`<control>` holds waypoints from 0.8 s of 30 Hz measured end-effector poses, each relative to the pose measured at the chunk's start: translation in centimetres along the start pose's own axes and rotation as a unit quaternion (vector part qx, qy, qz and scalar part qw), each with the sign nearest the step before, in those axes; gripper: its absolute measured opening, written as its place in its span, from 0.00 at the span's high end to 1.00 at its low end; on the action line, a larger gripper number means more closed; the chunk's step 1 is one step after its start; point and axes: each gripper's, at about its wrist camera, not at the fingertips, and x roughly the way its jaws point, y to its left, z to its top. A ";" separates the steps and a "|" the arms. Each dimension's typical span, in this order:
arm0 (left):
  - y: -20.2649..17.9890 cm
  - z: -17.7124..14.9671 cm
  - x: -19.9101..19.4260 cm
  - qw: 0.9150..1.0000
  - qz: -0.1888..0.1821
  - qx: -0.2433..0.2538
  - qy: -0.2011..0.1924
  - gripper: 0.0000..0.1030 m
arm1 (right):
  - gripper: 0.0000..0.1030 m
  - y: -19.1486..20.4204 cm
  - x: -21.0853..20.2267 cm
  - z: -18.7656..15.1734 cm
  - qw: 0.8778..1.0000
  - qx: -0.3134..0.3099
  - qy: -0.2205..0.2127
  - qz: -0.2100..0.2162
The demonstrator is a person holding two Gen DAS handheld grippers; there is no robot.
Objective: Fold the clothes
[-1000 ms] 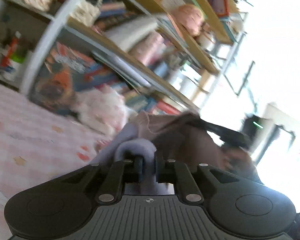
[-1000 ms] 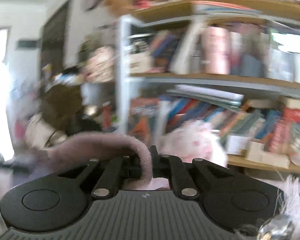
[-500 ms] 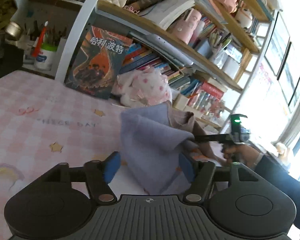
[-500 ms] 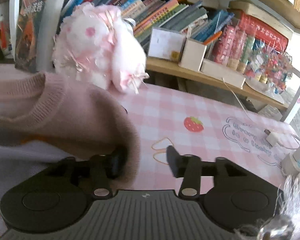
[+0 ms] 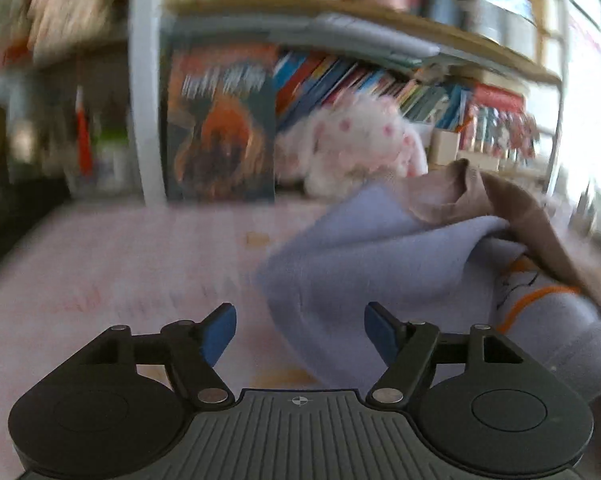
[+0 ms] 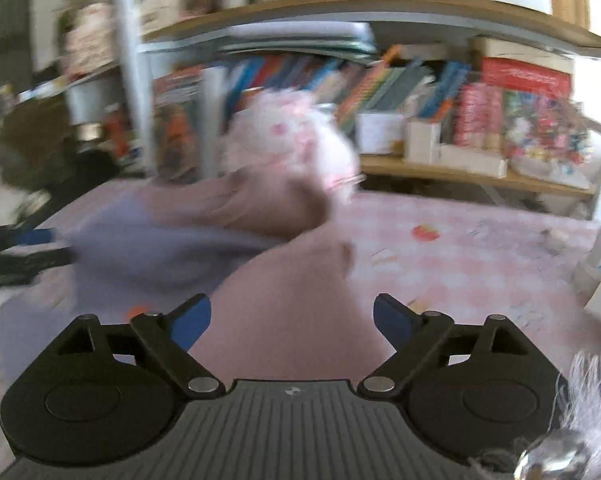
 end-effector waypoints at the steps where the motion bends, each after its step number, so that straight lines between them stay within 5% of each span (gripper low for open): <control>1: 0.9 -0.1 0.3 0.999 -0.025 -0.038 0.004 0.30 | 0.13 0.6 -0.2 -0.7 1.000 0.001 0.006 0.016; 4: 2.7 -0.3 1.7 0.986 -0.107 -0.127 0.016 0.33 | 0.13 2.5 0.2 -2.8 0.999 0.019 0.016 0.045; 5: 3.0 -0.3 2.3 0.982 -0.122 -0.144 0.028 0.52 | 0.14 3.0 0.5 -3.4 0.998 0.026 0.015 0.046; 6: 3.1 0.2 2.9 0.981 -0.123 -0.140 0.046 0.91 | 0.14 3.3 0.8 -3.9 0.998 0.031 0.013 0.045; 8: 3.2 1.7 2.7 0.985 -0.127 -0.102 0.050 0.92 | 0.17 3.8 1.3 -4.7 0.999 0.028 0.013 0.034; 10: 3.9 4.1 1.4 0.992 -0.101 -0.079 0.008 0.91 | 0.34 4.3 1.3 -5.4 1.000 0.013 0.011 0.016; 13: 6.2 7.0 2.6 0.995 -0.001 -0.101 -0.026 0.84 | 0.67 4.1 0.7 -5.7 1.000 0.005 0.009 0.014; 15: 5.6 7.7 4.2 0.994 0.091 -0.058 -0.029 0.79 | 0.76 3.6 0.7 -5.5 1.000 0.008 0.011 -0.003; 17: 3.8 7.3 5.4 0.992 0.123 0.008 -0.012 0.75 | 0.76 3.1 1.0 -5.2 1.000 0.005 0.011 -0.021; 21: -0.8 4.8 3.5 0.995 0.033 0.088 -0.027 0.66 | 0.75 2.6 1.3 -4.8 1.000 -0.001 0.019 -0.024; 24: -6.1 3.0 2.6 0.984 -0.053 0.167 -0.018 0.51 | 0.57 2.9 1.8 -4.5 0.999 -0.024 0.031 -0.025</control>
